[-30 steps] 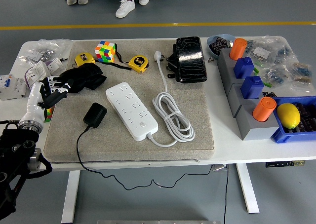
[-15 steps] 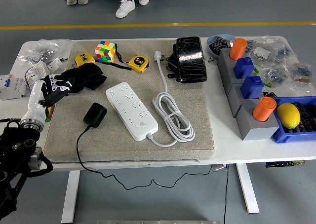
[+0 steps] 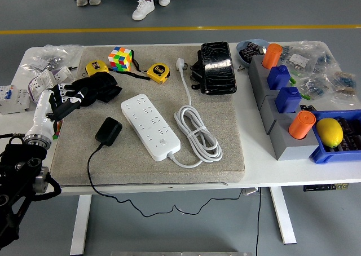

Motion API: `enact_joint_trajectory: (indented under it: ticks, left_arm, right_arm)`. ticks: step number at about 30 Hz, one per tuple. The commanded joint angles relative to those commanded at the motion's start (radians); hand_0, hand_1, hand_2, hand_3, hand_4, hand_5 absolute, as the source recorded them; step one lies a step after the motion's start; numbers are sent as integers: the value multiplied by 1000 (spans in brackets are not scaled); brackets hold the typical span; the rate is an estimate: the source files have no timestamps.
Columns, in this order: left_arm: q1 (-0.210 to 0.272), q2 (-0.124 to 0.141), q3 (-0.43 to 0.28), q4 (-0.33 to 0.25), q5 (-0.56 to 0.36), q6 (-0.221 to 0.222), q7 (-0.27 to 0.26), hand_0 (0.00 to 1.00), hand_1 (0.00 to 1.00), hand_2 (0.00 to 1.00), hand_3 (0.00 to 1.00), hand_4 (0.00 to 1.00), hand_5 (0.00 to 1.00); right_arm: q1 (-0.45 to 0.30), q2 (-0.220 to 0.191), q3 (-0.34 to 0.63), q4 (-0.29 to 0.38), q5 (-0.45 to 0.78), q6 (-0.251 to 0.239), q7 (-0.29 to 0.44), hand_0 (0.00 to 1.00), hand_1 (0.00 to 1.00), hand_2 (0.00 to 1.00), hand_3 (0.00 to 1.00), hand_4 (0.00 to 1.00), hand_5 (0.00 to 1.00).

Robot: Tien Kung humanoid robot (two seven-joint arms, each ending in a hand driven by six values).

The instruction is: Put the plug near the board,insert it into the board,press the button,pull the plug out

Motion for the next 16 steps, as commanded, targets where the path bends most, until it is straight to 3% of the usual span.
enact_joint_trajectory:
  ticks: [16]
  left_arm:
    - [-6, 2, 14, -1, -3, -2, 1, 382, 454, 513, 537, 831, 343]
  right_arm:
    - [2, -8, -19, 0, 1, 11, -19, 548, 593, 537, 507, 831, 355]
